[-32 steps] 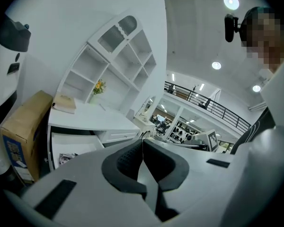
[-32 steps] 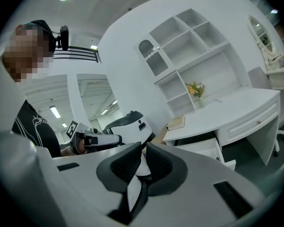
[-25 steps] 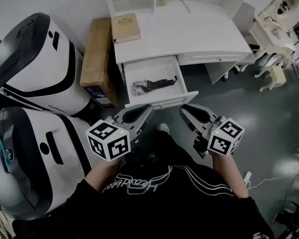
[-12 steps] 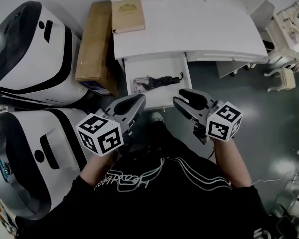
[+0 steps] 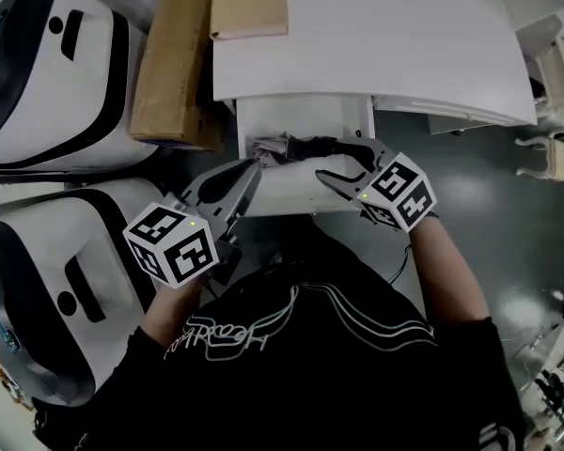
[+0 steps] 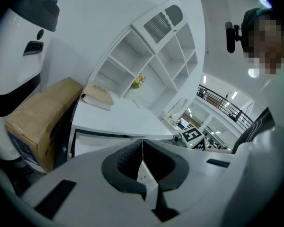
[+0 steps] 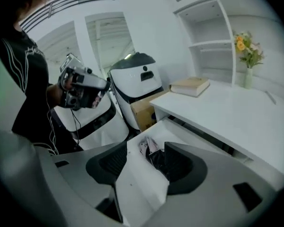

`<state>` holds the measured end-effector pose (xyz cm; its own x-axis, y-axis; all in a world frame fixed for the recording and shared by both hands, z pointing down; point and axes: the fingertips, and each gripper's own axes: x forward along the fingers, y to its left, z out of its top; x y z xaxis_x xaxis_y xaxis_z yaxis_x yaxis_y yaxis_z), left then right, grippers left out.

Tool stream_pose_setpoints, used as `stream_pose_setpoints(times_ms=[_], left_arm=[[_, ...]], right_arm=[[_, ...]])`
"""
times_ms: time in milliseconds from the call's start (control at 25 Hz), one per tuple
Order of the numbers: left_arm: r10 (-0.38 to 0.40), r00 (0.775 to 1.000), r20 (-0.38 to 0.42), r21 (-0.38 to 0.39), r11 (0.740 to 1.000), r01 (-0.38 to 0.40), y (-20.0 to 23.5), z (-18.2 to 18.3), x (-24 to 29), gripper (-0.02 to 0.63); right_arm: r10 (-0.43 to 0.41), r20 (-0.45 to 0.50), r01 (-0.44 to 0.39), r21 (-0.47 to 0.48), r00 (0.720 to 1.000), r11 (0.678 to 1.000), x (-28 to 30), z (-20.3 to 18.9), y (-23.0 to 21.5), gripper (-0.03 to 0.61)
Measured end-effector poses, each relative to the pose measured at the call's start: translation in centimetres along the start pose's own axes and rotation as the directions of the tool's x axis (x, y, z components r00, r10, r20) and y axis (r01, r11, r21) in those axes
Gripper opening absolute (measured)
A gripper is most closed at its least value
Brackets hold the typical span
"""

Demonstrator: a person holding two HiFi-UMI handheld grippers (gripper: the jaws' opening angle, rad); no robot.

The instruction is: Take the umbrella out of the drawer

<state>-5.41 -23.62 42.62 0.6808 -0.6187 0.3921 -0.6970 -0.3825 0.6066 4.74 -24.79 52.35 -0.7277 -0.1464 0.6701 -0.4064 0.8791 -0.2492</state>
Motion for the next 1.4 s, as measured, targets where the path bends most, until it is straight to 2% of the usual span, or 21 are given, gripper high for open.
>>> stream_pose_setpoints(times_ms=[200, 360, 560, 840, 1120, 1280, 1400], left_arm=[[0.055, 0.998, -0.02, -0.045, 0.997, -0.055, 3.3, -0.1, 1.0, 0.021], [0.092, 0.996, -0.017, -0.071, 0.993, -0.093, 5.2, -0.1, 1.3, 0.021], [0.126, 0.992, -0.016, -0.099, 0.987, -0.127, 6.9, 0.2, 1.4, 0.021], [0.157, 0.988, -0.013, -0.123, 0.98, -0.157, 8.9, -0.1, 1.4, 0.021], [0.178, 0.984, -0.019, -0.148, 0.973, -0.179, 10.0, -0.8, 1.4, 0.021], [0.185, 0.982, -0.019, -0.159, 0.97, -0.186, 10.5, -1.0, 1.3, 0.021], [0.187, 0.982, -0.017, -0.166, 0.968, -0.187, 10.7, -0.9, 1.2, 0.021]], right_arm=[[0.045, -0.183, -0.079, -0.183, 0.982, 0.98, 5.5, -2.7, -2.2, 0.238], [0.011, -0.345, -0.139, -0.349, 0.939, 0.927, 9.1, -5.7, -4.2, 0.239], [-0.022, -0.477, -0.23, -0.464, 0.879, 0.856, 12.8, -9.2, -5.6, 0.239], [-0.072, -0.549, -0.28, -0.531, 0.833, 0.8, 16.2, -12.1, -7.2, 0.239], [-0.098, -0.593, -0.322, -0.561, 0.799, 0.762, 18.4, -14.0, -8.0, 0.239], [-0.094, -0.618, -0.347, -0.553, 0.78, 0.757, 19.3, -14.6, -7.9, 0.239], [-0.081, -0.635, -0.36, -0.533, 0.768, 0.766, 19.5, -14.8, -8.0, 0.239]])
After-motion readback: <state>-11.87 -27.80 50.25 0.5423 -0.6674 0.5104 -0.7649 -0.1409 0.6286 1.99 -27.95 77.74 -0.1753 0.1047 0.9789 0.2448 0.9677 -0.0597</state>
